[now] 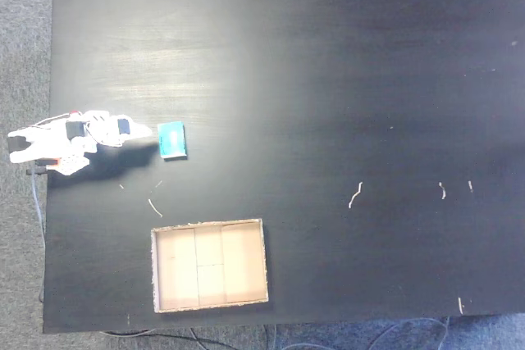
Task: Pick the green block and drop it in the box on the right.
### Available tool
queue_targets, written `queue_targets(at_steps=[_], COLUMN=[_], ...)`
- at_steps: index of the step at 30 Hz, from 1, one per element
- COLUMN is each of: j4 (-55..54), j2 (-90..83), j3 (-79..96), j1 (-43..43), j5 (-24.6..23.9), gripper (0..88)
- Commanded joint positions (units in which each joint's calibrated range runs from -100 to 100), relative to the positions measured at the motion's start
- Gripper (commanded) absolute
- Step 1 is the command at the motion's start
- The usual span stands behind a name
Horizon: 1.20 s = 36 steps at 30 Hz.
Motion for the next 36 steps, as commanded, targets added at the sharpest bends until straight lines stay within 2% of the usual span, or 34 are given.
queue_targets(at_steps=[1, 12, 13, 15, 20, 22, 30, 35, 36], j4=[-0.73, -1.39, -4.28, -5.35, 6.37, 7.53, 10.34, 11.82, 12.48], j2=[-0.31, 0.37, 3.50, 14.68, 46.52, 55.32, 83.10, 94.87, 97.58], j3=[1.33, 1.33, 0.25, -7.82, -31.03, -36.29, -53.34, -65.12, -68.02], j1=[0.67, 1.67, 2.82, 5.04, 6.95, 7.41, 8.49, 7.34, 7.11], j5=[-0.63, -0.68, -0.73, -0.93, -0.29, -0.10, 2.15, 2.05, 2.10], gripper=[0.1, 0.1, 5.5, 23.7, 46.8, 51.5, 53.3, 51.6, 48.2])
